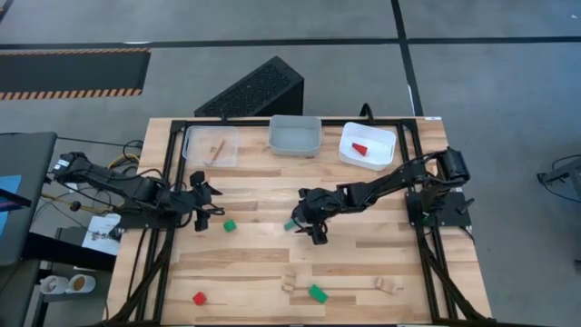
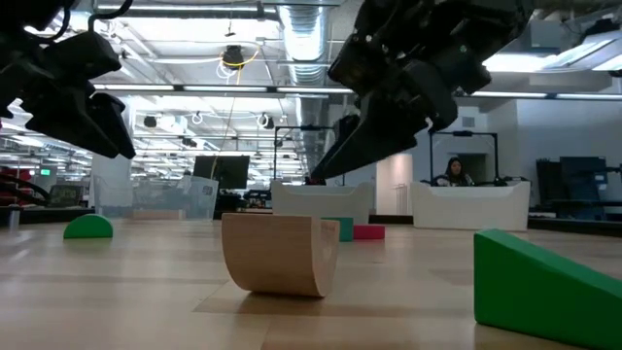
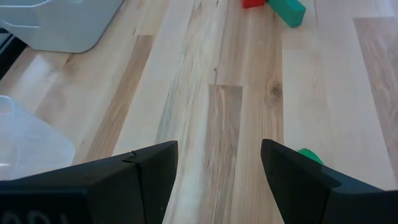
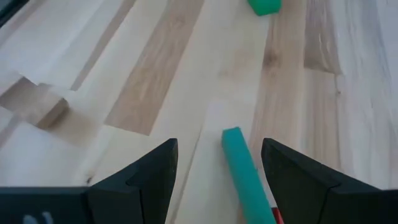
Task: Sort & place blocks by color
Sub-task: Put the top right green block into the gray bin
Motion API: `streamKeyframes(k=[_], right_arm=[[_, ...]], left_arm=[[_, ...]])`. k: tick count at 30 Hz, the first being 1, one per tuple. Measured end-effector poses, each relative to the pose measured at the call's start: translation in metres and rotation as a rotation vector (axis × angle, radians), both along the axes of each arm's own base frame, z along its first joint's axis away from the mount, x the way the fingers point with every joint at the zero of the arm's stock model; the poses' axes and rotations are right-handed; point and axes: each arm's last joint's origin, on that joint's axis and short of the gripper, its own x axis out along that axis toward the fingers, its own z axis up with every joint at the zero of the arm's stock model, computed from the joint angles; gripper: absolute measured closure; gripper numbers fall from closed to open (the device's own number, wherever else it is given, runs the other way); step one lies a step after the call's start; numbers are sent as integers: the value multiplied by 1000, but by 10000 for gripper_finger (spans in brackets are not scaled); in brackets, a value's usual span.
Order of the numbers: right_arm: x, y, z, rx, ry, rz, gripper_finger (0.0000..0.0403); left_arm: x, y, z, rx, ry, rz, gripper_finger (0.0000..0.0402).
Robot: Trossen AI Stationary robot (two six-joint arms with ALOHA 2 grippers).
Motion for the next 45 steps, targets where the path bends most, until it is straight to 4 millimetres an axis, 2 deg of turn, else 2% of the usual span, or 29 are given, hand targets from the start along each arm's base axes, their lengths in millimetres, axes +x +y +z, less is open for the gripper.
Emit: streamKeyframes(k=[6,13,17,22,25,30,34,38,41,45], right_arm=[[3,-11,-18,-3,56,-11,157],[16,-14,-44,2,111,-17,200],[23,-14,-48,0,111,-16,239],[24,-14,-43,-23,118,4,316],[23,-15,-32,-28,98,25,354],[20,-26,1,0,15,41,357],[10,-52,32,-11,-37,-14,346],[-3,-97,58,-5,-97,-188,337],[-11,-134,65,-40,-130,-380,343],[-22,-180,57,-54,-128,-534,346]], left_arm=[[2,0,2,-19,-33,25,182],[14,0,23,-199,-370,278,182],[16,2,31,-256,-496,375,182],[16,4,33,-214,-536,450,182],[16,4,33,-233,-555,478,182],[16,3,35,-348,-604,502,182],[16,3,40,-376,-625,451,182],[15,2,54,-377,-672,397,182],[15,2,62,-364,-716,375,182],[15,2,62,-353,-717,368,182]])
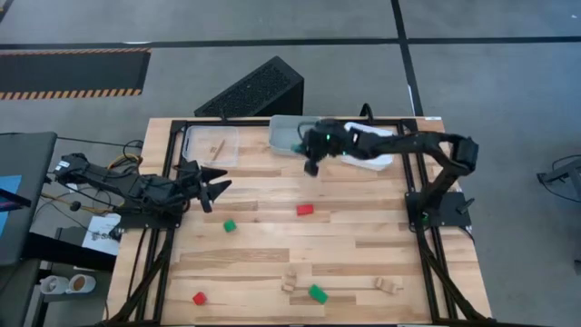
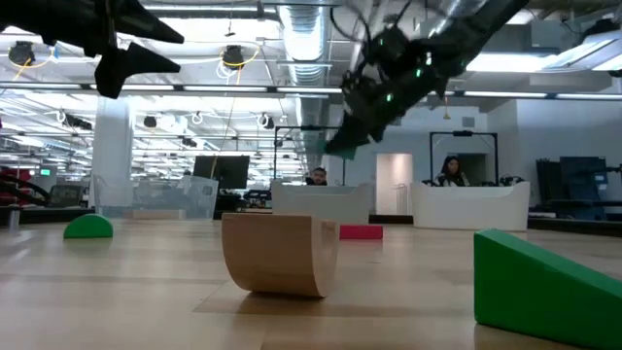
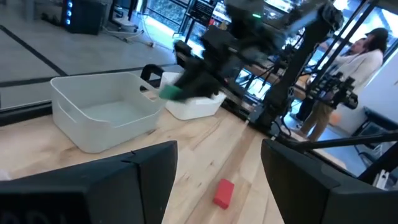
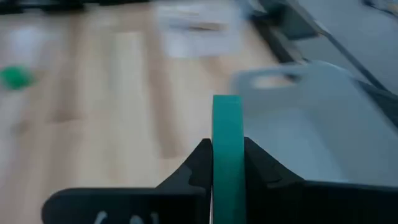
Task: Sort & place blocks by color
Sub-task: Put the top right green block into the gray bin, then put the bottom red block into the white bin
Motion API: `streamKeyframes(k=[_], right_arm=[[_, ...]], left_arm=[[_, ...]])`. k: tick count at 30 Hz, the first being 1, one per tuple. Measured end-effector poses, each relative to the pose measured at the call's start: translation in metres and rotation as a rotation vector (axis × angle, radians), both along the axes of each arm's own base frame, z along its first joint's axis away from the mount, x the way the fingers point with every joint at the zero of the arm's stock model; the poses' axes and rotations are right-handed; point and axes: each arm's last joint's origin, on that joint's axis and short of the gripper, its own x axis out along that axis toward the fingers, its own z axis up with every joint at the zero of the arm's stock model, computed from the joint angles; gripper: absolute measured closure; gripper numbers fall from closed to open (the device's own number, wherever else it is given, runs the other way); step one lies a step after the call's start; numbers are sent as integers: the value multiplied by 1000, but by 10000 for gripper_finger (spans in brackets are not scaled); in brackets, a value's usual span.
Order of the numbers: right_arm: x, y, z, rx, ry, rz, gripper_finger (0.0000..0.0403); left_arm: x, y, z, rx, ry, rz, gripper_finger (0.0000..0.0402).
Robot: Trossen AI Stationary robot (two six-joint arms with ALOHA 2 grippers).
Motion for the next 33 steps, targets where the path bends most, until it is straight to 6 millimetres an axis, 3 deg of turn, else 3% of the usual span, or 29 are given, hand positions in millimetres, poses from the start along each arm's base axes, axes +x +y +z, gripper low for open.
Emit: streamKeyframes(k=[5,10,23,33], right_arm=[[-9,-43,-22,40,-2,-123,340],[-7,-61,-38,98,18,-133,338],[7,-63,-27,81,-24,-108,324],[9,-61,-27,83,-19,-103,197]], left_arm=[[0,0,-1,-15,1,2,182],[0,0,-1,-61,-11,2,182],[0,0,-1,-77,-23,11,182],[0,0,-1,-77,-21,11,182]])
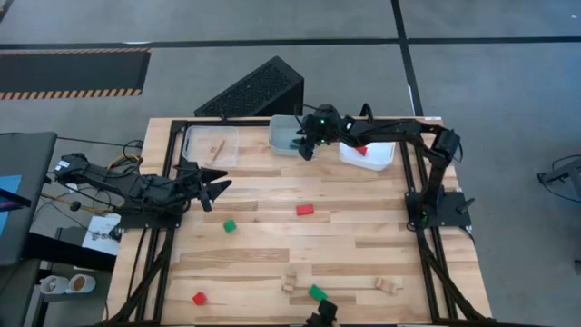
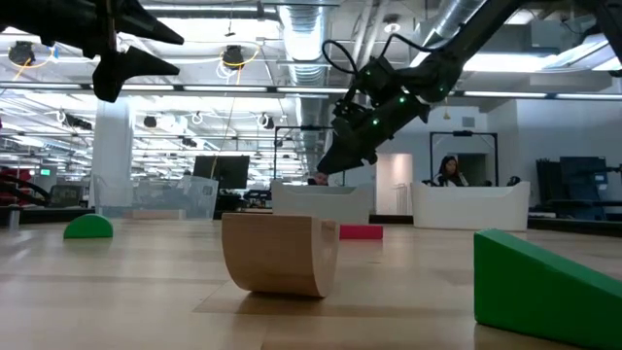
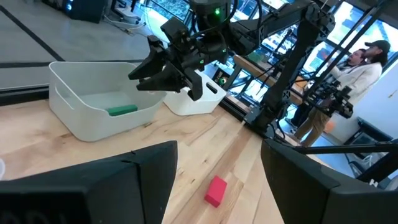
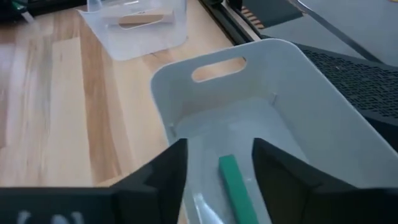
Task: Sort & place blocks by color
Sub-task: Put the bottom red block into the white bin
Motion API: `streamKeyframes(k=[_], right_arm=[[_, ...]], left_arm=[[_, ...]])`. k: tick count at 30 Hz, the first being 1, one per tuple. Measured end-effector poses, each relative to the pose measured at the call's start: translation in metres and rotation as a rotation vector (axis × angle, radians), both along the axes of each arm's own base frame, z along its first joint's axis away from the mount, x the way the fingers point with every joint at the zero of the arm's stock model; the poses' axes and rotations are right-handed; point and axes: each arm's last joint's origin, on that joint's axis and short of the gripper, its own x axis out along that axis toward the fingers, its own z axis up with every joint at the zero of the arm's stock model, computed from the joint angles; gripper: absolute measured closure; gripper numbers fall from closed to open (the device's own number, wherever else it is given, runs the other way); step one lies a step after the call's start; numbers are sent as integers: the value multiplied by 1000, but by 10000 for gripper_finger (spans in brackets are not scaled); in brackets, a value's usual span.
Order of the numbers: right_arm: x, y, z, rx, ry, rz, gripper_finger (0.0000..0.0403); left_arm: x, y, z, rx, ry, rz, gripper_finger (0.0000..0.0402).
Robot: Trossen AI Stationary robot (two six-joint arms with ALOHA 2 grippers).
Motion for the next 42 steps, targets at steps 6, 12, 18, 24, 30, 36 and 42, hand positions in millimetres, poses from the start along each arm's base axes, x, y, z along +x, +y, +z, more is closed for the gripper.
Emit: streamKeyframes(k=[6,12,18,24,30,36,42], right_arm=[[-4,8,15,2,7,5,168],[-8,48,55,-27,-9,103,190],[-3,103,80,-54,-51,257,217],[-4,136,72,-49,-138,332,234],[-18,146,53,15,-200,312,237],[-25,164,48,-20,-290,360,238],[-26,170,47,-78,-344,394,244]], left_arm=[[0,0,0,-5,-2,1,182],[0,1,1,36,5,22,182],[1,-1,0,58,24,-52,182],[9,-4,-4,67,56,-73,182],[21,-10,-9,127,110,-147,182],[32,-15,-21,108,177,-200,182],[43,-23,-39,-22,279,-336,182]])
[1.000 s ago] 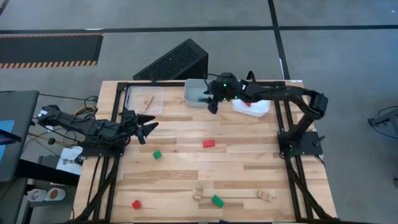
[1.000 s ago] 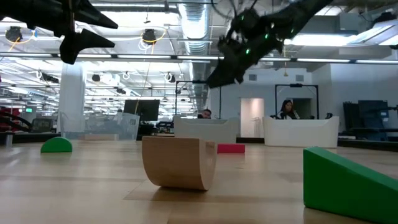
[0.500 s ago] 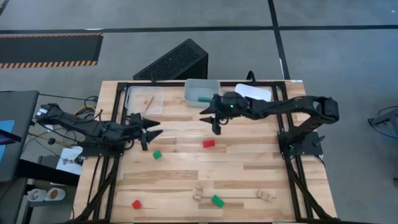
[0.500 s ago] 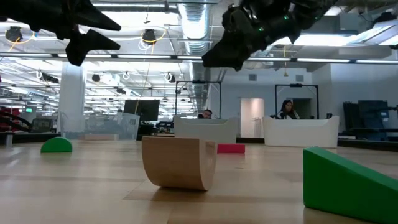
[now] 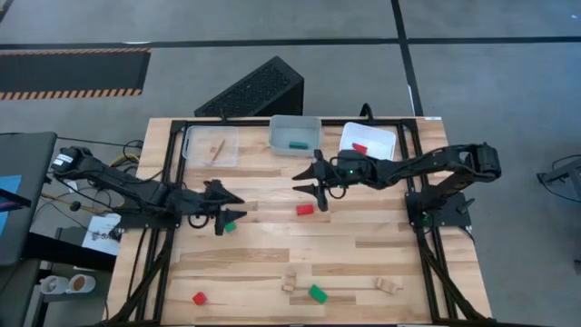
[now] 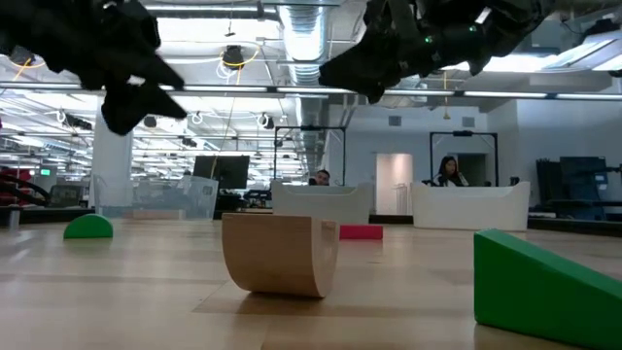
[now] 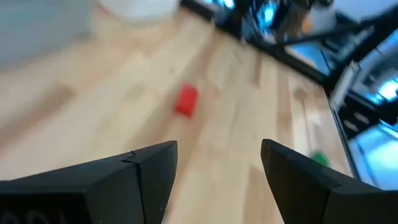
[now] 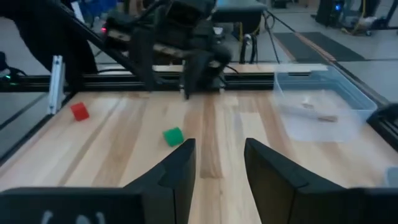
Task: Sort & place blocks by color
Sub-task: Put the bottom red block into the white bin
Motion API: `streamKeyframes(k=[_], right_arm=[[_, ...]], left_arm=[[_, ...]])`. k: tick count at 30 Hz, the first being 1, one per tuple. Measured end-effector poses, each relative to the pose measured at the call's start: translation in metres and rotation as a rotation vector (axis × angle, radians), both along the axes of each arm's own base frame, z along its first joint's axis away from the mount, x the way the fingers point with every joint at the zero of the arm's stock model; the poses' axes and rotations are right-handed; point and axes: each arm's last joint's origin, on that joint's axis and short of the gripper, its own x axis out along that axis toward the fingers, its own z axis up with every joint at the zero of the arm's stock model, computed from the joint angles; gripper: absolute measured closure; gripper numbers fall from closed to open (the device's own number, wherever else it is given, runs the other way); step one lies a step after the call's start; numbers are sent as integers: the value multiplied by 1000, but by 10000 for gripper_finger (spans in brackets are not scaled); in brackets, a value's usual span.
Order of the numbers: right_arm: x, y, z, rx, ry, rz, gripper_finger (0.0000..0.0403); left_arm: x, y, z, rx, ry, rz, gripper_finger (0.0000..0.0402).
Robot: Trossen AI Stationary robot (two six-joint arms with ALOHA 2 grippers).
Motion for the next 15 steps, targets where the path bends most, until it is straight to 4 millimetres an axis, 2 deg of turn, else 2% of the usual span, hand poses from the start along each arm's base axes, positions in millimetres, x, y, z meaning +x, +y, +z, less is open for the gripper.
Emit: streamKeyframes(k=[9,15], right_arm=[[-6,-6,0,-1,51,15,246],[-23,-1,18,-7,63,41,253]], left_arm=[[8,-5,-31,-17,218,8,182],[6,-7,-37,-69,313,-36,182]])
